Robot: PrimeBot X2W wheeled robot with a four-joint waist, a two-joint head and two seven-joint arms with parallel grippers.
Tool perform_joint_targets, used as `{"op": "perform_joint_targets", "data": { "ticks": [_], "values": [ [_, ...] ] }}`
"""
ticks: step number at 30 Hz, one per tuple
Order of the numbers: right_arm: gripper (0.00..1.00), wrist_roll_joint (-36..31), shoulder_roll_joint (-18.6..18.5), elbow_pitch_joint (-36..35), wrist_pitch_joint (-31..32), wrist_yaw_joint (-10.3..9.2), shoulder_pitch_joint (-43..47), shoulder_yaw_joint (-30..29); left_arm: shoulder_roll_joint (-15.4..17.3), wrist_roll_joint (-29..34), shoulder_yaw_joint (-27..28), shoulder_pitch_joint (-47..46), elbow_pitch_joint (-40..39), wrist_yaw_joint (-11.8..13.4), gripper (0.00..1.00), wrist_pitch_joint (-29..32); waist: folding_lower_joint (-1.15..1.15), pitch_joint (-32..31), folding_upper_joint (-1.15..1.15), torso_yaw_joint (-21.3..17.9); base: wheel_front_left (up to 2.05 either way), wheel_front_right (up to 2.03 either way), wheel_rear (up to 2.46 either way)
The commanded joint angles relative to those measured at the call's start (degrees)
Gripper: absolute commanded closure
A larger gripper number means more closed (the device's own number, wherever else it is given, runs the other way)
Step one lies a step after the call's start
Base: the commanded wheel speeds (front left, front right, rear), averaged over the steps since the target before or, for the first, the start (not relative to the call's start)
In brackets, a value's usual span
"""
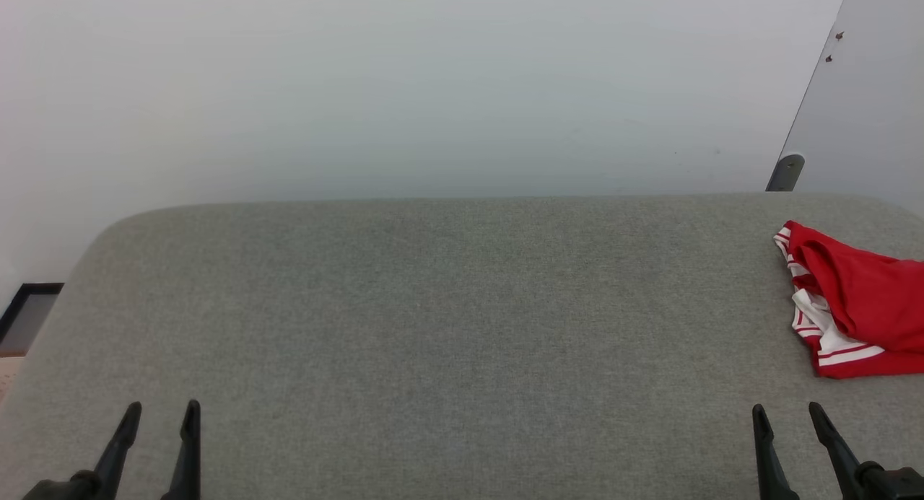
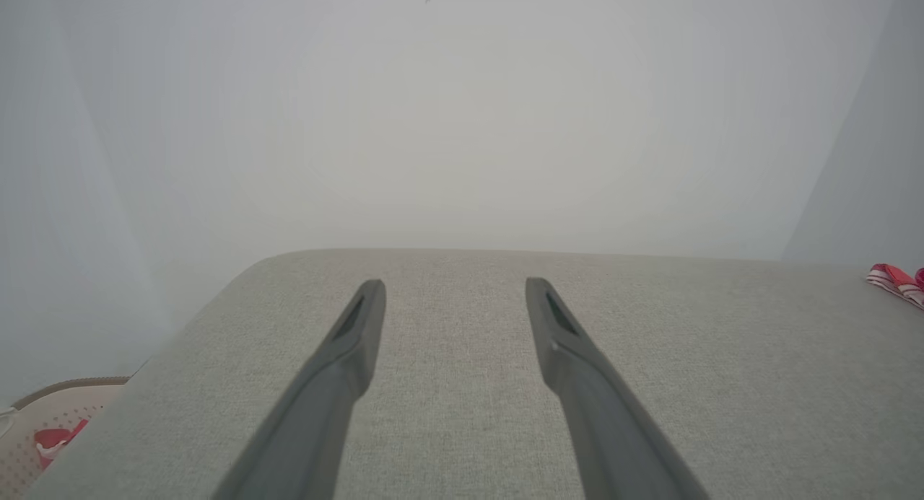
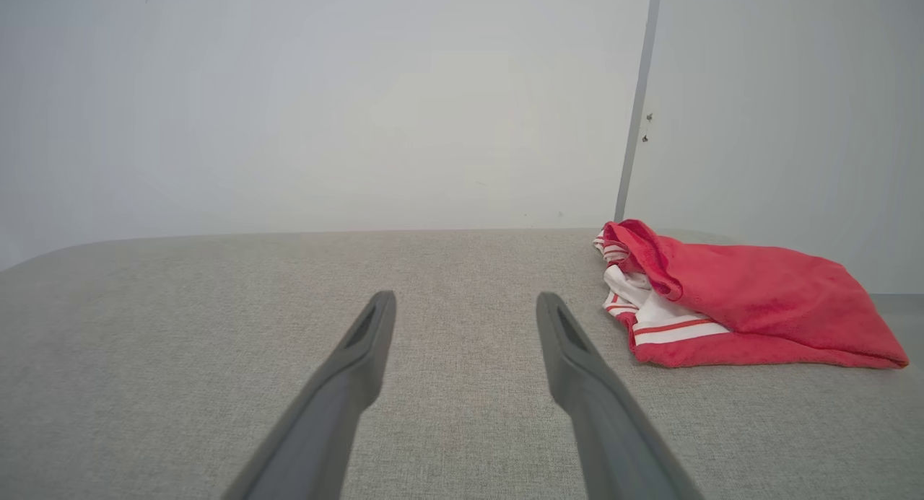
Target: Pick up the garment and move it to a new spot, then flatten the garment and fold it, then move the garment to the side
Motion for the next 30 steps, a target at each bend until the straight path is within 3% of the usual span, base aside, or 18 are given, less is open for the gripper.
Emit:
{"op": "perform_joint_targets", "data": {
  "ticks": [1,9,10,15,30],
  "values": [
    [0.0,0.0,0.3,-0.2,-0.2,-0.07,0.7,0.2,0.2,-0.4,-0.2,0.2,0.1,0.1,0.0,0.1,0.0,0.0,0.0,0.0,0.0,0.0,0.0],
    [0.0,-0.1,0.4,-0.2,-0.2,-0.07,0.4,0.7,0.5,-0.8,-0.8,0.5,0.2,0.1,0.0,0.1,0.0,0.1,0.0,0.1,0.0,0.0,0.0],
    [1.0,0.1,0.2,0.0,0.0,0.0,0.0,0.6,0.3,-0.5,-0.8,0.0,0.2,0.0,1.0,0.0,0.0,0.1,0.0,0.1,0.0,0.0,0.0],
    [1.0,1.0,0.5,2.3,0.7,0.0,0.4,0.5,-1.8,-1.2,-1.4,0.6,2.4,0.0,1.0,0.3,0.0,0.1,0.0,0.1,0.0,0.0,0.0],
    [1.0,17.5,0.8,2.8,4.8,-0.01,-2.3,-0.4,-4.6,-14.9,-0.7,-2.6,3.6,0.0,1.0,4.5,0.0,0.7,0.0,-0.1,0.0,0.0,0.0]
  ]
}}
